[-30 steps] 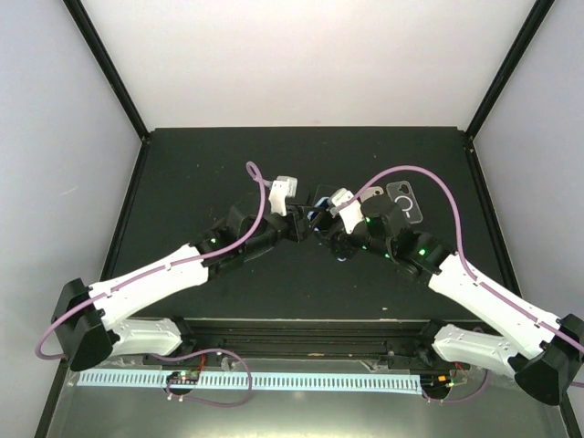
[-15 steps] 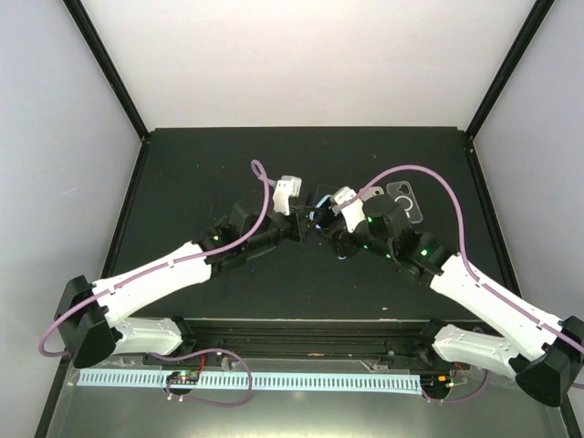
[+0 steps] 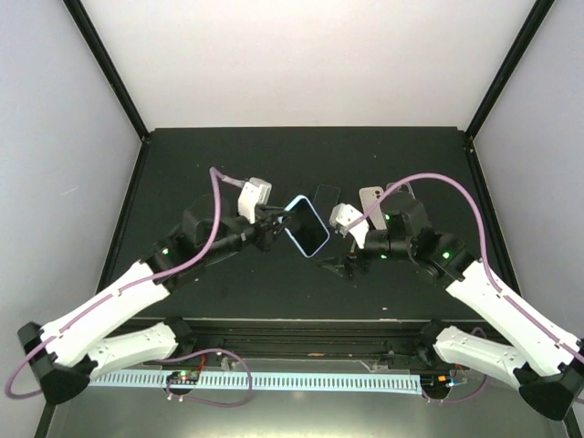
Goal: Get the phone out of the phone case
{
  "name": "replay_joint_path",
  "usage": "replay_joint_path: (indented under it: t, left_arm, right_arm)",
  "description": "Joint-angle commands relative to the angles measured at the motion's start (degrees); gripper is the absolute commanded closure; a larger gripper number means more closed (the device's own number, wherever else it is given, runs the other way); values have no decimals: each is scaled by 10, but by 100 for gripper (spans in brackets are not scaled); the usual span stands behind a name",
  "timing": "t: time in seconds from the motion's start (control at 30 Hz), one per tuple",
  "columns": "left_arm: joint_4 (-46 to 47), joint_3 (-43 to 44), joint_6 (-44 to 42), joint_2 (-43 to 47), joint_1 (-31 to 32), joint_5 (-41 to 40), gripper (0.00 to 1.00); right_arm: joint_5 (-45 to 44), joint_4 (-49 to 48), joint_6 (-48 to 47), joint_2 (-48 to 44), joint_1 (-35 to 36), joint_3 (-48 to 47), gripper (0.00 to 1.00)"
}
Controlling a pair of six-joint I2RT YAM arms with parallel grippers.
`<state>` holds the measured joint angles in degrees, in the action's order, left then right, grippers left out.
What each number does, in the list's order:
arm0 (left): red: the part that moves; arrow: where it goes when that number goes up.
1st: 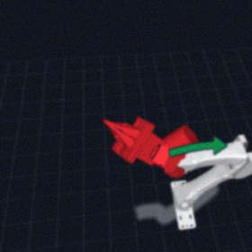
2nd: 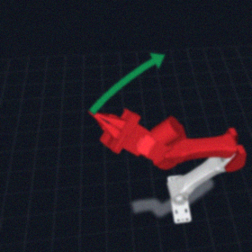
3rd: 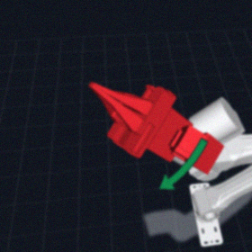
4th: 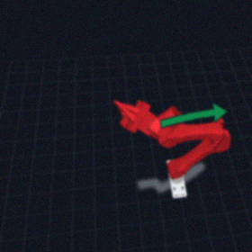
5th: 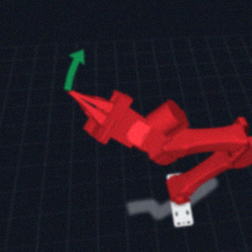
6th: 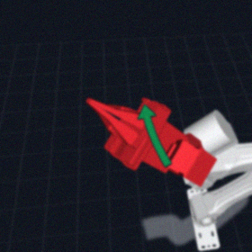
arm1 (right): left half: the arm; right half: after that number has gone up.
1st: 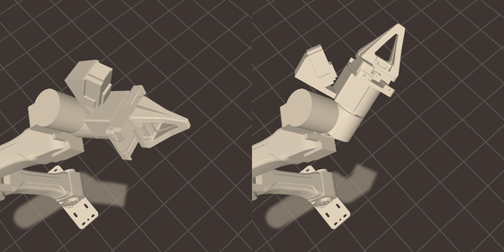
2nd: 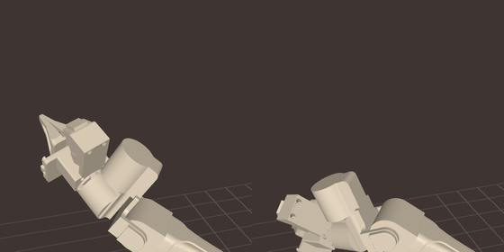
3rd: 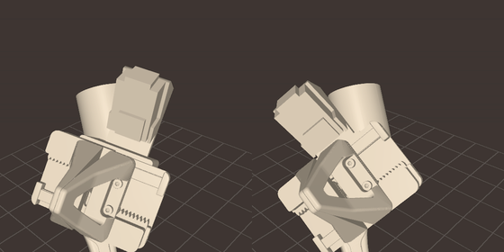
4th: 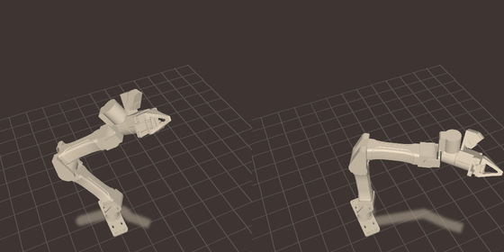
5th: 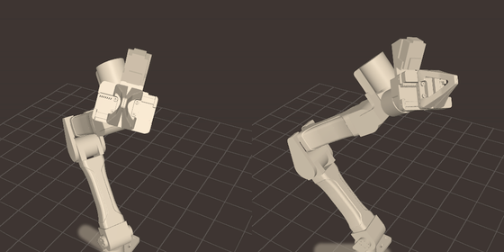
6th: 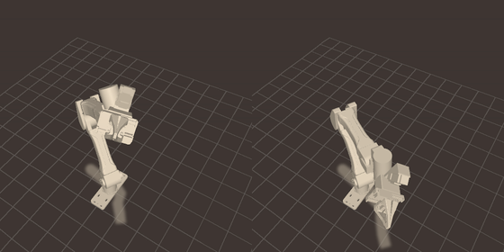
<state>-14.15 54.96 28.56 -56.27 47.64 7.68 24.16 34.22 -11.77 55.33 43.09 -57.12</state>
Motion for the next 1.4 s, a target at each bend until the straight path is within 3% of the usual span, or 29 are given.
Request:
replay_joint_path:
  t: [0.0, 0.07, 0.23, 0.37, 0.7, 0.73, 0.77, 0.87, 0.93, 1.0, 1.1, 1.27, 1.37]
  left_arm:
    - [6, -16, -131, 66, -6, 121, 98]
    - [26, -34, -156, 97, -6, 170, 98]
    - [28, -29, -191, 111, -6, 244, 98]
    - [41, -22, -202, 107, -6, 292, 99]
    - [56, -22, -218, 99, -6, 325, 98]
    - [55, -22, -218, 97, -6, 325, 98]
    - [55, -23, -218, 96, -6, 327, 92]
    - [56, -32, -209, 89, -6, 336, 59]
    - [57, -42, -206, 85, -6, 343, 50]
    - [60, -53, -203, 84, -6, 347, 52]
    - [78, -69, -194, 86, -6, 356, 64]
    - [96, -87, -187, 88, -6, 353, 53]
    - [97, -90, -190, 85, -6, 352, 56]
  right_arm:
    - [132, 60, -64, -26, -24, -7, 0]
    - [140, 64, -75, -27, -26, -1, 2]
    - [186, 78, -109, -18, -28, 11, 25]
    - [248, 96, -145, -13, -27, 17, 37]
    - [281, 97, -146, -7, -27, 12, 97]
    - [288, 99, -144, -6, -27, 10, 99]
    - [297, 100, -143, -6, -27, 7, 99]
    - [310, 100, -131, -8, -28, -5, 99]
    - [314, 100, -122, -10, -27, -14, 99]
    - [314, 102, -119, -10, -28, -21, 99]
    - [315, 96, -108, -10, -29, -20, 99]
    - [327, 79, -86, -10, -36, -14, 99]
    - [330, 73, -78, -9, -40, -16, 99]
